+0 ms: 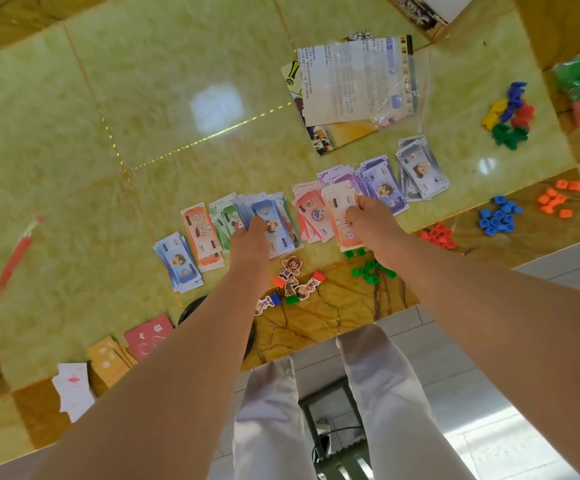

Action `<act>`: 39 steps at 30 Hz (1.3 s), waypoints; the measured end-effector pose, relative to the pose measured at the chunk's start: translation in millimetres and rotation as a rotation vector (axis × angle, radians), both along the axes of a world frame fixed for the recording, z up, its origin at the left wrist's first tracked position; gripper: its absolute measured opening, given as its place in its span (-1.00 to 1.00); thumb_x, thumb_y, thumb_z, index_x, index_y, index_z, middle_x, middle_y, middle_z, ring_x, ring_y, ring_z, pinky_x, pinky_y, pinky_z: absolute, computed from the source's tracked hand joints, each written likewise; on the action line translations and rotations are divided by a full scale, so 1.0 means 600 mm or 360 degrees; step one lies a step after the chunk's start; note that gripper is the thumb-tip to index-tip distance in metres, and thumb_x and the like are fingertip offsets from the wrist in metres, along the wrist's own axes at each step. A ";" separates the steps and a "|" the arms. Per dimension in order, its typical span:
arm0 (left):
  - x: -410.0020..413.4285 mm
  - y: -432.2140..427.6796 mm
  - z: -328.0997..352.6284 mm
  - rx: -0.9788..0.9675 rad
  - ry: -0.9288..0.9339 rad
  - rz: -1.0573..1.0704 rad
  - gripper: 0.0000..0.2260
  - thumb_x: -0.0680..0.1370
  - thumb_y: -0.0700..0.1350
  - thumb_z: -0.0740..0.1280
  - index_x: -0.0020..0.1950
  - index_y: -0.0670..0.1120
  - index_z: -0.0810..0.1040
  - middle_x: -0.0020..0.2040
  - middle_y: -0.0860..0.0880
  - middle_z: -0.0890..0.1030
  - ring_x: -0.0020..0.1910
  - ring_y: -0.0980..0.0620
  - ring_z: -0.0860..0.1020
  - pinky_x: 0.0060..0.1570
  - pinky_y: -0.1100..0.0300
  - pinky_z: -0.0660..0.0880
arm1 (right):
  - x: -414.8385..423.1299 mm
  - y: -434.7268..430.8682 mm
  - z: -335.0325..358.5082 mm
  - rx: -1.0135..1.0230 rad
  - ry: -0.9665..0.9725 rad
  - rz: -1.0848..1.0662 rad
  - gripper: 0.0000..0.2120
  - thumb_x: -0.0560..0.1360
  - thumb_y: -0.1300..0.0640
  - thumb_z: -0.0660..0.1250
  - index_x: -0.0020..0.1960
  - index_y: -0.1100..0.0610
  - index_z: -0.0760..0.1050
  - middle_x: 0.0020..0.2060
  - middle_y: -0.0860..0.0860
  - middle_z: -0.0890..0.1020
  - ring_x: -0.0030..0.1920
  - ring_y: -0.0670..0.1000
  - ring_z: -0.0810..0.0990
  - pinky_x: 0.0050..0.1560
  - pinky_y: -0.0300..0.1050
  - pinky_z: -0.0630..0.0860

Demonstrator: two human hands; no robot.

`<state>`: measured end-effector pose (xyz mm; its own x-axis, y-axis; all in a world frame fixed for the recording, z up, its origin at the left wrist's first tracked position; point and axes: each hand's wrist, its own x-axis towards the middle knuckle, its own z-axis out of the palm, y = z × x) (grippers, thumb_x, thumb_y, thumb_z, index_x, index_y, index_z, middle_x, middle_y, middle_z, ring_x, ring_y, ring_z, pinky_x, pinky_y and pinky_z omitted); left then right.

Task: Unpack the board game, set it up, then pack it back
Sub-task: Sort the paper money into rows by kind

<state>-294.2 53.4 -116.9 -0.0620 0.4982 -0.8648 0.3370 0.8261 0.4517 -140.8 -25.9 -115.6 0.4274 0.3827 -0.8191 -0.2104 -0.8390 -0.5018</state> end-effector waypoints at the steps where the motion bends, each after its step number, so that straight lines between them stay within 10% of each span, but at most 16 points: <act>1: -0.001 0.002 0.000 -0.0021 0.0017 -0.0024 -0.92 0.56 -0.08 0.21 -0.08 -0.05 0.45 -0.14 -0.11 0.42 -0.12 -0.03 0.39 -0.10 0.02 0.40 | 0.002 0.000 0.000 -0.0001 0.0011 -0.0017 -0.75 0.57 0.28 0.10 0.12 0.14 0.50 0.07 0.09 0.60 0.00 0.12 0.59 -0.14 -0.12 0.53; 4: -0.002 0.004 -0.004 -0.0119 0.0055 -0.0088 -0.90 0.56 -0.07 0.24 -0.03 -0.07 0.48 -0.09 -0.11 0.51 -0.11 -0.06 0.48 0.05 -0.02 0.52 | 0.003 0.002 0.001 0.0033 0.0106 -0.0013 -0.68 0.58 0.33 0.14 0.26 0.14 0.50 0.11 0.08 0.59 0.02 0.04 0.59 -0.26 -0.26 0.49; 11: 0.005 0.008 -0.009 -0.0005 0.0066 -0.0070 -0.89 0.59 -0.11 0.20 -0.13 -0.06 0.41 -0.25 -0.06 0.38 -0.29 0.01 0.34 -0.29 0.16 0.27 | 0.004 0.013 -0.006 0.0101 0.0071 -0.0052 -0.72 0.56 0.35 0.24 0.24 0.18 0.51 0.14 0.10 0.62 0.04 0.04 0.62 -0.18 -0.26 0.53; 17: 0.013 -0.004 0.007 -0.0123 -0.0207 -0.0092 -0.92 0.55 -0.10 0.26 -0.13 -0.06 0.48 -0.06 -0.11 0.45 -0.08 -0.07 0.41 -0.03 -0.04 0.43 | -0.028 0.031 -0.005 0.0173 0.0136 0.0029 -0.67 0.56 0.34 0.25 0.31 0.19 0.45 0.09 0.06 0.60 -0.09 -0.06 0.60 -0.30 -0.35 0.51; 26: -0.020 0.013 0.020 -0.0080 -0.0261 0.0023 -0.90 0.60 -0.17 0.21 0.06 -0.16 0.46 -0.20 -0.08 0.49 -0.24 0.02 0.51 -0.15 0.08 0.53 | -0.059 0.057 -0.004 0.0131 0.0031 0.0180 -0.66 0.55 0.33 0.24 0.29 0.13 0.47 0.12 0.09 0.61 0.05 0.11 0.63 0.09 0.08 0.60; 39: -0.220 0.073 0.017 0.0123 -0.0154 0.0225 -0.91 0.59 -0.16 0.26 0.03 -0.10 0.54 -0.02 -0.16 0.63 -0.06 -0.16 0.61 0.06 -0.16 0.54 | -0.221 0.140 -0.003 0.0259 0.0204 0.0132 -0.68 0.52 0.38 0.28 0.22 0.14 0.51 0.01 0.05 0.62 -0.07 0.01 0.62 -0.14 -0.18 0.58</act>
<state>-426.1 97.0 -106.9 -0.0544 0.5557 -0.8296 0.1722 0.8236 0.5404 -273.3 58.3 -117.6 0.2853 0.5435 -0.7894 -0.2151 -0.7663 -0.6054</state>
